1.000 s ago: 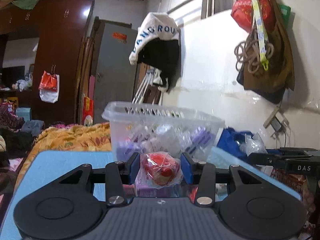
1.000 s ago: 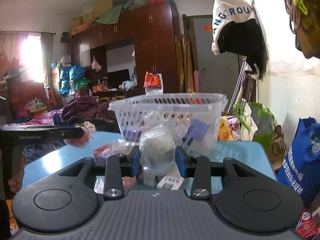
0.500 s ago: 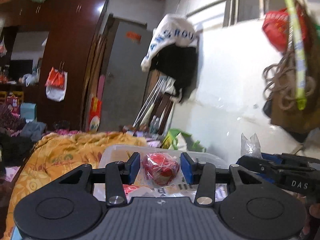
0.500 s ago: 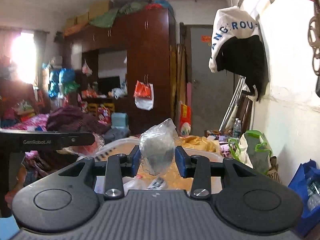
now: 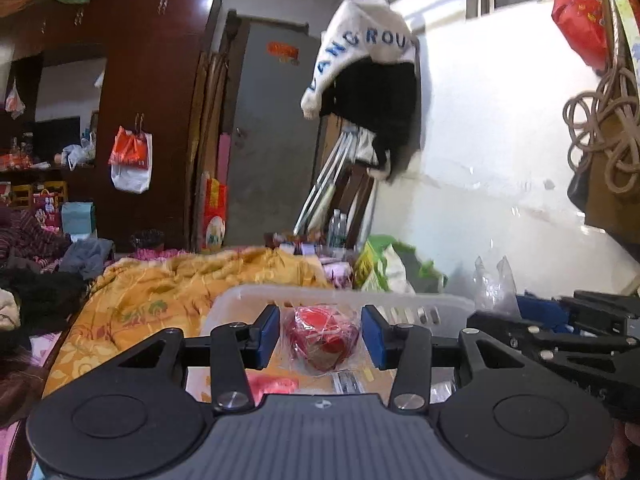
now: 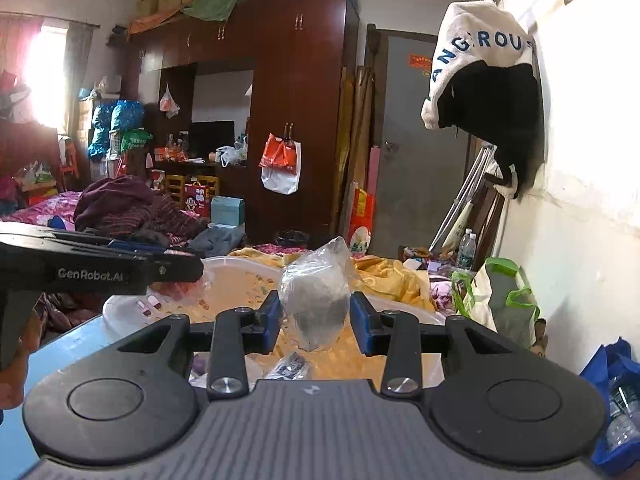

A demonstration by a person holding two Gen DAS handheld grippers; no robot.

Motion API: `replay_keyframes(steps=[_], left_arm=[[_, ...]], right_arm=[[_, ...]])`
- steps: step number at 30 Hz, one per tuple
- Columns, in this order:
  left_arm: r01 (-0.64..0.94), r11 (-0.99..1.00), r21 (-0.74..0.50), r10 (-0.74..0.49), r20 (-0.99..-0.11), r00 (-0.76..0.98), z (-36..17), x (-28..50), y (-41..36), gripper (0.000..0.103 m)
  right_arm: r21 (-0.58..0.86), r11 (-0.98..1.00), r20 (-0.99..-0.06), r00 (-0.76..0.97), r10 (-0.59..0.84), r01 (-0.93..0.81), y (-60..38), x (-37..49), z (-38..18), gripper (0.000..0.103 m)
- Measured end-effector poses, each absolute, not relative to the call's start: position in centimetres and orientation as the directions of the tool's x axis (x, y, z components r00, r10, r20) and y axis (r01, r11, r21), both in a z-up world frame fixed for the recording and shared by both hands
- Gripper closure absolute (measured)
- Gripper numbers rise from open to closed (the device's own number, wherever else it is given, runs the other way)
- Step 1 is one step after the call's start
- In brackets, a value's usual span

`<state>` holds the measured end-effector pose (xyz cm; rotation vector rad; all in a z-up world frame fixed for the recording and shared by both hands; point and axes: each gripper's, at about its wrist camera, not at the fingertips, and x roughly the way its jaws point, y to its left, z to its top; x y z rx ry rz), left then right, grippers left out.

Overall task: Organize objects
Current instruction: 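Carry both held items over the white basket and open both grippers, then grasp clear plastic bag with left gripper while right grasps white KENT box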

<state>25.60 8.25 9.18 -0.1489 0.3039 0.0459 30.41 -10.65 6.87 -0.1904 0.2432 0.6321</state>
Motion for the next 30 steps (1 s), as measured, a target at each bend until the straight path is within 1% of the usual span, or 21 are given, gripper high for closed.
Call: replay_keyframes(steps=[1,2,3,4,6,8,10,12,13,15,17,19,22,24,26,28,29,30], left_arm=[[-0.080,0.988,-0.130,0.040,-0.284,0.958,9.1,25.8,8.3,0.046],[-0.105,0.986,-0.133,0.064,-0.280,0.958,9.0,25.9,8.5,0.023],[-0.115,0.983,-0.146,0.070,-0.279,0.958,8.9,25.8,8.9,0.014],[-0.109,0.982,-0.154,0.063,-0.275,0.959,9.0,25.4,9.2,0.014],[-0.074,0.984,-0.165,0.029,-0.256,0.966,9.0,23.6,9.5,0.014],[-0.041,0.983,-0.181,-0.003,-0.234,0.972,8.8,21.1,9.5,0.014],[-0.025,0.984,-0.176,-0.021,-0.253,0.967,8.0,18.4,8.8,0.014],[0.008,0.987,-0.163,-0.054,-0.278,0.959,6.5,15.4,7.7,0.013],[0.022,0.989,-0.144,-0.064,-0.297,0.953,5.5,13.8,6.9,0.013],[0.033,0.991,-0.133,-0.074,-0.318,0.945,3.4,11.5,5.5,0.013],[0.054,0.989,-0.135,-0.099,-0.354,0.930,1.4,10.1,4.0,0.013],[0.076,0.989,-0.124,-0.120,-0.396,0.910,0.0,9.6,2.8,0.013],[0.068,0.993,-0.101,-0.104,-0.412,0.905,-1.1,9.4,1.5,0.013],[0.090,0.992,-0.088,-0.120,-0.435,0.893,-1.8,9.6,0.6,0.013],[0.106,0.990,-0.097,-0.139,-0.449,0.883,-2.6,9.8,0.0,0.013],[0.101,0.990,-0.097,-0.134,-0.459,0.878,-3.2,9.8,-0.7,0.017],[0.097,0.992,-0.086,-0.126,-0.463,0.877,-3.5,9.8,-1.1,0.024],[0.087,0.994,-0.072,-0.111,-0.467,0.877,-3.8,9.8,-1.5,0.033]], right_arm=[[-0.100,0.799,-0.272,0.789,0.552,-0.593,-10.7,30.3,7.0,0.047],[-0.099,0.809,-0.261,0.799,0.541,-0.580,-10.8,29.9,7.0,0.036],[-0.104,0.817,-0.242,0.812,0.532,-0.567,-11.1,29.1,7.1,0.013],[-0.112,0.826,-0.219,0.824,0.522,-0.553,-11.6,28.3,7.2,0.000],[-0.105,0.826,-0.177,0.828,0.533,-0.554,-12.9,26.5,7.4,0.000],[-0.044,0.815,-0.172,0.808,0.563,-0.578,-14.6,25.0,7.1,0.000],[0.025,0.817,-0.239,0.790,0.564,-0.576,-16.0,23.9,5.8,0.000],[0.028,0.831,-0.348,0.774,0.529,-0.556,-16.6,22.9,3.7,0.000],[0.016,0.827,-0.387,0.759,0.524,-0.562,-16.9,22.3,2.4,0.000],[0.020,0.801,-0.427,0.719,0.548,-0.598,-17.4,21.3,0.5,0.000],[0.072,0.788,-0.477,0.673,0.565,-0.611,-17.8,20.7,-1.1,0.000],[0.072,0.791,-0.499,0.665,0.556,-0.607,-17.7,20.2,-1.9,0.003],[0.020,0.811,-0.507,0.693,0.513,-0.585,-17.1,20.0,-2.3,0.004],[0.033,0.813,-0.520,0.684,0.511,-0.582,-17.0,20.3,-2.6,0.004],[0.047,0.805,-0.542,0.662,0.518,-0.591,-16.8,20.7,-2.9,0.009],[0.047,0.802,-0.556,0.651,0.516,-0.595,-16.3,21.0,-3.5,0.013],[0.046,0.800,-0.564,0.646,0.515,-0.598,-16.2,21.0,-3.8,0.013],[0.047,0.797,-0.572,0.638,0.516,-0.602,-16.1,21.0,-3.9,0.018]])
